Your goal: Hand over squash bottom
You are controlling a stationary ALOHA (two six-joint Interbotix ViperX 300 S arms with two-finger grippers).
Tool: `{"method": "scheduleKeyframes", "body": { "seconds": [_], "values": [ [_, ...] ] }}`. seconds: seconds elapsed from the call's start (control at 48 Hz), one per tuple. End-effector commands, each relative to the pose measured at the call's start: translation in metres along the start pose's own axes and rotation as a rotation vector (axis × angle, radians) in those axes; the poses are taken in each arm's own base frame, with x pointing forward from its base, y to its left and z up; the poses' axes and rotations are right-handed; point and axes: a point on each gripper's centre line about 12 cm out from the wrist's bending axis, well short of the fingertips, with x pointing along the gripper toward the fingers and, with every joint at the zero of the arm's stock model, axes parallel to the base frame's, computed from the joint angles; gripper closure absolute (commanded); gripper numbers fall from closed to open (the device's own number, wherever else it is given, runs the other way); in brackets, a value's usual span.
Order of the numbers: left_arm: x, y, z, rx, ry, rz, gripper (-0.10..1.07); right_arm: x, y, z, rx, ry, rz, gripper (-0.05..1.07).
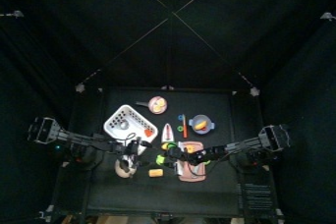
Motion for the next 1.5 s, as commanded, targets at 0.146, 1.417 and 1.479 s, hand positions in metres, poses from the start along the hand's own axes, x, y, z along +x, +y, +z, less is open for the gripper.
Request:
{"method": "scheduleKeyframes", "body": {
  "seconds": [0.146, 1.417, 1.479],
  "values": [
    [0.019, 0.000, 0.007, -0.002, -0.023, -0.005, -0.05, -0.011, -0.001, 0.016, 0.007, -0.050, 0.007, 0.40],
    [0.038, 0.001, 0.005, 0.050, -0.064, -0.021, -0.03, -0.007, -0.001, 0.010, 0.011, -0.033, 0.009, 0.40],
    [0.038, 0.001, 0.004, 0.050, -0.062, -0.022, -0.02, -0.007, -0.001, 0.010, 0.008, -0.031, 0.008, 0.40]
  ]
}}
